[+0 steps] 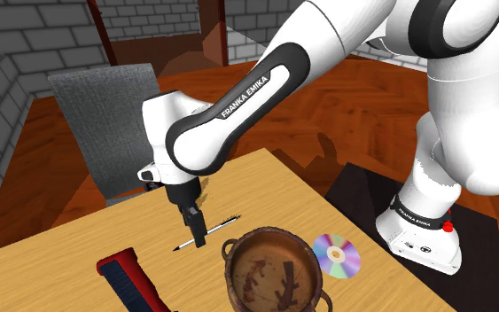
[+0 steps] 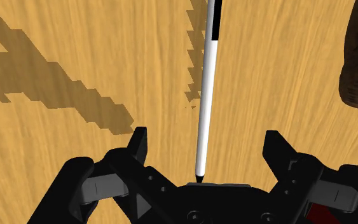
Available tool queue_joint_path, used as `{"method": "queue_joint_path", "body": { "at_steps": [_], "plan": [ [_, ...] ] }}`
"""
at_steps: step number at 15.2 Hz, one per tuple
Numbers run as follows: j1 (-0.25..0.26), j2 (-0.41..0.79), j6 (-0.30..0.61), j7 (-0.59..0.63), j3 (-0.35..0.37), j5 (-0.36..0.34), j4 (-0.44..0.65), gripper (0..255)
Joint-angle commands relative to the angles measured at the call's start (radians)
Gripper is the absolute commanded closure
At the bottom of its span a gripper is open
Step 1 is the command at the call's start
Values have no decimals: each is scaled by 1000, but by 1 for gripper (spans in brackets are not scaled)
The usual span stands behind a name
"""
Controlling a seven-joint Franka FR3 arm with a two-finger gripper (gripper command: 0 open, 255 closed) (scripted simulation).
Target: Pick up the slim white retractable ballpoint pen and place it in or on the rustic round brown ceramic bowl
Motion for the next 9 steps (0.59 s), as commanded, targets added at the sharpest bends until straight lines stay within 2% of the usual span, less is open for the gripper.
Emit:
{"method": "queue_joint_path", "body": {
  "at_steps": [1,5,6,9],
  "plan": [
    [0,0,3,0,0,0,-3,0],
    [0,0,3,0,0,0,-3,0],
    [0,0,3,0,0,0,-3,255],
    [0,0,3,0,0,0,-3,255]
  ]
}}
